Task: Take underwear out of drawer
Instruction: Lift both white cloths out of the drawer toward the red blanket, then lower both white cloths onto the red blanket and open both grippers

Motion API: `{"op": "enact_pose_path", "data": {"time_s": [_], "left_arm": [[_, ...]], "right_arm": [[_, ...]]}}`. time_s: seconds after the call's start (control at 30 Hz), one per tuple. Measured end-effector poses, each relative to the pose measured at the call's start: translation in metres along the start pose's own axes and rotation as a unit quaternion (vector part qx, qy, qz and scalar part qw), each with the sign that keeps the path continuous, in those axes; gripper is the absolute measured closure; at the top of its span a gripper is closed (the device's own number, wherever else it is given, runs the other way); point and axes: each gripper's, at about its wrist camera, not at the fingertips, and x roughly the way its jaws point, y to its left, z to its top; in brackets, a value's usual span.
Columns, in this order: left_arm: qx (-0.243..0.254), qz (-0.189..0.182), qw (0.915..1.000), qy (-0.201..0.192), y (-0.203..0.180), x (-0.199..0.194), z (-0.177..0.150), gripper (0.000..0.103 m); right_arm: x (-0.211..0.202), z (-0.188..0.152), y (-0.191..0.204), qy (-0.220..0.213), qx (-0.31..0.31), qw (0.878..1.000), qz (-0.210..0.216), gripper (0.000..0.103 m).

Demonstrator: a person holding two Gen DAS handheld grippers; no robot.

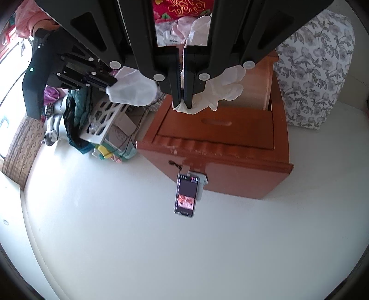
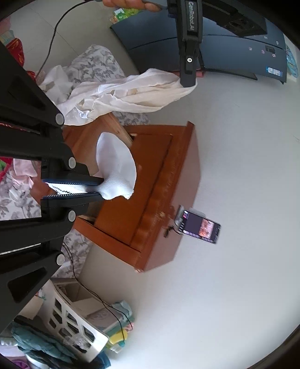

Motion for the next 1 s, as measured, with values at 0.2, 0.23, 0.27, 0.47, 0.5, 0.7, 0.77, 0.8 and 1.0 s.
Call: {"op": "enact_pose_path", "data": {"time_s": [0.2,0.23,0.27,0.47,0.5,0.7,0.77,0.8,1.0], "left_arm": [[0.0,-0.008,0.9989,0.047,0.006,0.024,-0.036,0.102],[-0.003,-0.009,0.9981,0.061,0.008,0.031,-0.043,0.102],[-0.006,-0.01,0.9971,0.076,0.011,0.039,-0.052,0.102],[-0.017,0.014,0.9874,0.157,0.03,0.082,-0.1,0.102],[-0.02,0.021,0.9844,0.174,0.034,0.091,-0.109,0.102],[-0.04,0.043,0.968,0.244,0.053,0.131,-0.145,0.102],[-0.048,0.048,0.9644,0.256,0.06,0.142,-0.153,0.102],[-0.052,0.049,0.9631,0.26,0.062,0.145,-0.156,0.102],[-0.075,0.063,0.9564,0.275,0.076,0.159,-0.174,0.1]], "right_arm": [[0.031,-0.034,0.013,0.047,-0.003,0.999,0.016,0.096],[0.038,-0.04,0.015,0.058,-0.003,0.998,0.019,0.096],[0.047,-0.048,0.017,0.072,-0.001,0.997,0.023,0.096],[0.095,-0.095,0.031,0.145,-0.004,0.989,0.042,0.096],[0.104,-0.104,0.033,0.157,-0.002,0.986,0.046,0.096],[0.137,-0.138,0.041,0.211,-0.003,0.976,0.049,0.095],[0.145,-0.146,0.042,0.223,0.001,0.974,0.047,0.095],[0.149,-0.149,0.043,0.228,0.002,0.972,0.047,0.095],[0.164,-0.164,0.044,0.249,0.017,0.967,0.049,0.095]]}}
